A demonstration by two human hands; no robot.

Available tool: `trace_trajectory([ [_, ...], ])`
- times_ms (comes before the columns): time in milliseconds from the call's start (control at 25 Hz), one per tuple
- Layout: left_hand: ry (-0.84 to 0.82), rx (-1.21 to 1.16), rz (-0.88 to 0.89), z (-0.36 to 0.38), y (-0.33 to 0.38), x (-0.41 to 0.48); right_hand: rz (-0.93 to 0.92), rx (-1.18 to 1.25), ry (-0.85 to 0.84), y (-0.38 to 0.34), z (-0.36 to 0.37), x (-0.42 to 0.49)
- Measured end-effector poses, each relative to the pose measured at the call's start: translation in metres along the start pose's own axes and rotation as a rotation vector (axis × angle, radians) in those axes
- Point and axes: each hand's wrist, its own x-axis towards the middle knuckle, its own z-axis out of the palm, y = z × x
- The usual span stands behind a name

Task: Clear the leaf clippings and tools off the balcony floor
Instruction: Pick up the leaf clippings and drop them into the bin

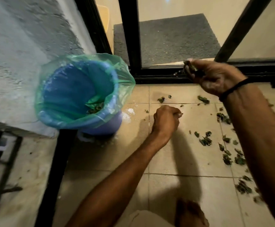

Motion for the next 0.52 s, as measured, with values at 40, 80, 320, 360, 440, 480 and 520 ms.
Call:
trace_trajectory([
  [40,-0.034,-0.035,0.004,-0.031,0.013,-0.008,0.002,0.026,-0.106,-0.004,0.028,-0.011],
  [80,-0.06,-0.043,0.002,-0.066,0.025,-0.018,-0.005,0.009,-0.217,-0.006,0.056,-0.024],
  [320,0.324,0.043,-0.087,-0.264,0.011,-0.058,-0.22,-0.632,-0.57,0.068,0.196,-0.054],
  [360,0.424,0.088,-0.163,-0.278,-0.007,-0.053,-0.245,-0.877,-0.57,0.084,0.209,-0.051],
  [440,0.4,0.141,-0.314,-0.289,-0.045,-0.039,-0.271,-1.334,-0.579,0.107,0.222,-0.043],
  [480,0.31,0.156,-0.385,-0.286,-0.06,-0.035,-0.261,-1.396,-0.6,0.109,0.223,-0.042],
  [520,0.238,0.183,-0.432,-0.279,-0.073,-0.032,-0.251,-1.359,-0.614,0.105,0.223,-0.042],
])
